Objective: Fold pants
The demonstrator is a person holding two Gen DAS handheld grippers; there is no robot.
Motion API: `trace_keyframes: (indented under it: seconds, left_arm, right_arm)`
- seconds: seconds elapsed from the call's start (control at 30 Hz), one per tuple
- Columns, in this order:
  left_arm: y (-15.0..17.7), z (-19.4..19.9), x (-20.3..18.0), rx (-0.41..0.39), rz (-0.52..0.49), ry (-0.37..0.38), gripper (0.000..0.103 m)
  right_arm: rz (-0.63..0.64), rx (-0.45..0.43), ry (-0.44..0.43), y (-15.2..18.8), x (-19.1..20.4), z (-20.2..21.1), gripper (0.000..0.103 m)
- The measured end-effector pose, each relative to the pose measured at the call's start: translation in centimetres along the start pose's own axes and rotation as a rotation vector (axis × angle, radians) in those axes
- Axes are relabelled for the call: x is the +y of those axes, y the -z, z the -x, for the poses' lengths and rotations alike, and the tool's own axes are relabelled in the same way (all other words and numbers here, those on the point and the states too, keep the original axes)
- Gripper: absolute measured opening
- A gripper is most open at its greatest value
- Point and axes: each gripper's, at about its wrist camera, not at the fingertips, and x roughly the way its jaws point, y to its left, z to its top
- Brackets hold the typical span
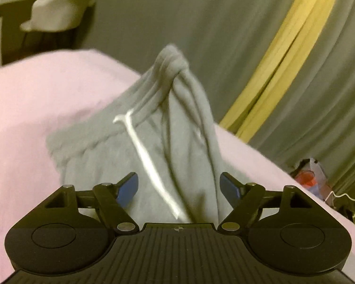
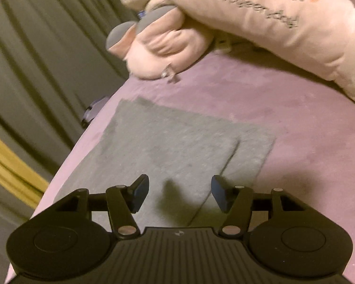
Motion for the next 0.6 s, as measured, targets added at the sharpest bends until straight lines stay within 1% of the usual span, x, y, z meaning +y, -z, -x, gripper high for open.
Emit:
trace_keyframes:
  seconds: [0.07,0.13,0.2,0.27,0.3,0.33,0.37,0.4,0.43,0.47,0.53,0.6]
  left_arm:
    - [-1.5,-1.5,-1.3,0.012,-0.039,-0.03,0.083]
    - [-2.5,-3.3,-3.2,0.008,-0.1,-0.064,0.089]
    - [-3.3,-5.7,-4.6,0.032,-0.145,-0.116,0.09]
    - [-3.6,-8.0,-5.4,0.088,-0.149,-0.175,0.086]
    - [-3.5,-8.8,-5.2,0.116,-0.137,-0.193,0.08]
    - [-3.6,-9.7,-4.9,0.146,-0.114,-0.193,0.068]
    - [-3.6,-10.1,-4.4,0.165,-0.077,-0.165,0.058]
    - [-3.7,-10.3,-3.8,0.177,-0.029,-0.122,0.037]
    - [-3.7,-10.2,-3.3,0.183,0.003,-0.096,0.021]
    - [-3.8,-9.8,-2.7,0.177,0.022,-0.078,0.017]
    - [-3.8,-8.7,-2.0,0.144,0.021,-0.056,0.013]
    - [-3.9,-6.3,0.0,0.11,0.055,-0.005,0.012]
  right_arm:
    - [0.01,0.024,-0.013,0.2,0.3,-0.5,0.059]
    - [0.02,0.034,-0.009,0.7,0.2,-0.8,0.061]
    - [0.02,0.04,-0.009,0.8,0.2,-1.0,0.065]
    - [0.017,0.039,-0.017,0.9,0.1,-1.1,0.07]
    - [0.02,0.04,-0.021,1.0,0.1,-1.1,0.072]
    - [0.026,0.042,-0.021,1.0,0.2,-1.2,0.073]
    - [0.032,0.041,-0.018,1.0,0.3,-1.2,0.074]
    - [0.039,0.041,-0.016,1.1,0.4,-1.3,0.074]
    - [0.047,0.041,-0.014,1.1,0.5,-1.3,0.075]
    - [0.052,0.041,-0.011,1.2,0.6,-1.4,0.077]
    - [0.058,0.041,-0.014,1.1,0.7,-1.6,0.079]
    - [0.062,0.041,-0.012,1.2,0.8,-1.6,0.08]
